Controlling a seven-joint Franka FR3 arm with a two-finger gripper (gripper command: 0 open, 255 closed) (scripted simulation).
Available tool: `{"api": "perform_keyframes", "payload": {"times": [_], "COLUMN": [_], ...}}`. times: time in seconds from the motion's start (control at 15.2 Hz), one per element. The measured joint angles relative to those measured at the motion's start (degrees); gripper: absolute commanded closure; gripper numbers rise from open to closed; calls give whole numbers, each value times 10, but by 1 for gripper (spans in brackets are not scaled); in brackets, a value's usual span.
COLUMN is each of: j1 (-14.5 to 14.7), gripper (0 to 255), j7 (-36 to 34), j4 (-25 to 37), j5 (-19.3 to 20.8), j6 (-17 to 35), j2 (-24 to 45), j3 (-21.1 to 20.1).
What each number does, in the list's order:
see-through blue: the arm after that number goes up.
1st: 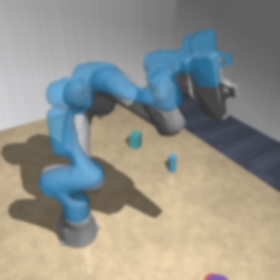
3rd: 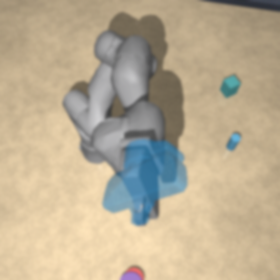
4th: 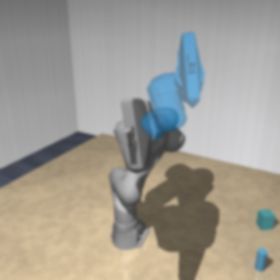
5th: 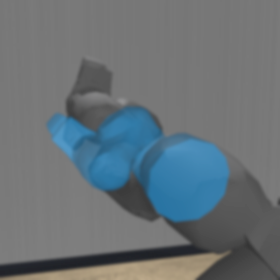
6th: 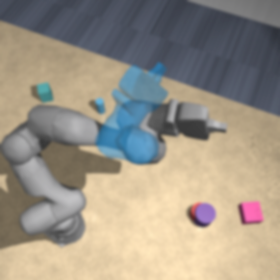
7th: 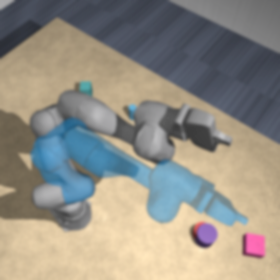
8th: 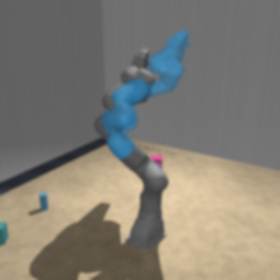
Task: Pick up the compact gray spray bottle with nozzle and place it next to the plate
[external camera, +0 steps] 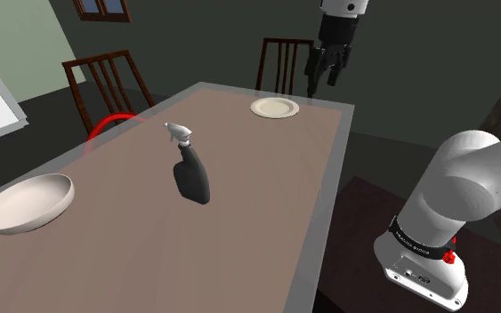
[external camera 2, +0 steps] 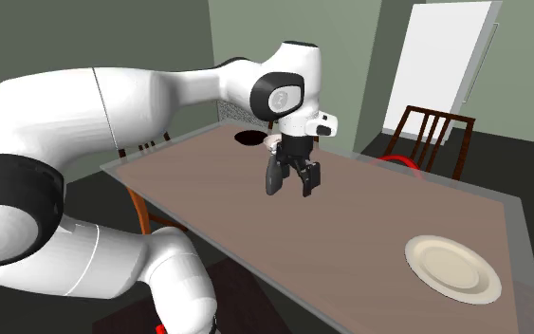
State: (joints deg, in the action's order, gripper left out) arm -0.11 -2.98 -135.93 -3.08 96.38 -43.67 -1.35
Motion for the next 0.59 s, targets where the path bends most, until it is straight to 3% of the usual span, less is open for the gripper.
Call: {"api": "perform_keyframes", "payload": {"times": [0.59], "j1": [31], "gripper": [0], "j7": [-57], "j4": [51], "j5": [-36], "j6": [42], "j2": [91], "j3": [-68]}}
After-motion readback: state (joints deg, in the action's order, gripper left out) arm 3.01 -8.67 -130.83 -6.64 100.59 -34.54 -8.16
